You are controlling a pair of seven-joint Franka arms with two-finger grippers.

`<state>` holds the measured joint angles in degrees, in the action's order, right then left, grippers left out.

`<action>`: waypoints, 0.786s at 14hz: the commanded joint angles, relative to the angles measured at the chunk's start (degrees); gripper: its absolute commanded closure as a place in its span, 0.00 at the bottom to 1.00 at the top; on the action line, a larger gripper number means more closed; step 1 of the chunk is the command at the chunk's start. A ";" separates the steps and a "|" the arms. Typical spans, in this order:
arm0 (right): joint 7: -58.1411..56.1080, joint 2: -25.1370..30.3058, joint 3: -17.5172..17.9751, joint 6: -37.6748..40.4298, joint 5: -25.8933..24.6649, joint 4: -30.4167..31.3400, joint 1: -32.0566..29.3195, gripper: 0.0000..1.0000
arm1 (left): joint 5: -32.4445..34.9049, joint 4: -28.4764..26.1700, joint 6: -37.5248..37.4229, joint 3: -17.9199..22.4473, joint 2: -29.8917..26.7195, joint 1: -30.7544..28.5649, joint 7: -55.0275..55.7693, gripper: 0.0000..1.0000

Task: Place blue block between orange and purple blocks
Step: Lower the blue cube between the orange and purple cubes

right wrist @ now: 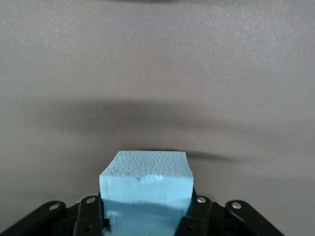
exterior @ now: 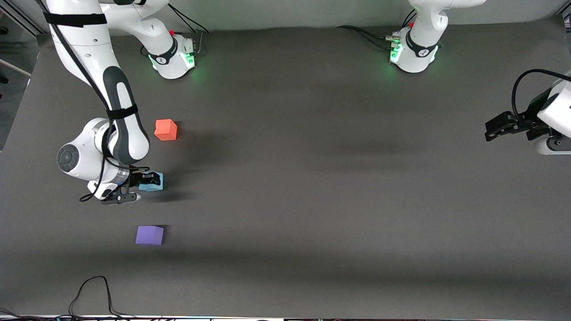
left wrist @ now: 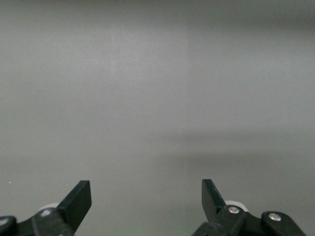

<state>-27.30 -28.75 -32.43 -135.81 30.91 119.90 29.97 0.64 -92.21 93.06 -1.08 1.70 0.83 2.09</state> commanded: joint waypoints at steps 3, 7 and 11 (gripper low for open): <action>-7.14 -2.62 -0.27 -0.77 9.93 0.69 0.44 0.53 | -0.11 -0.78 0.98 0.11 -0.47 0.49 0.89 0.00; -7.68 -3.51 -0.27 -0.77 11.63 0.69 0.80 0.00 | -0.11 -0.78 0.28 0.11 -0.56 0.40 0.89 0.00; -7.42 -2.28 -0.44 -0.16 11.63 0.60 0.80 0.00 | -0.11 -0.96 -0.86 0.11 -0.82 0.40 0.89 0.00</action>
<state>-32.80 -31.71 -32.44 -135.94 40.48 120.55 30.31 0.63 -92.51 92.87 -1.08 1.70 0.85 2.11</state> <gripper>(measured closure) 0.000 0.000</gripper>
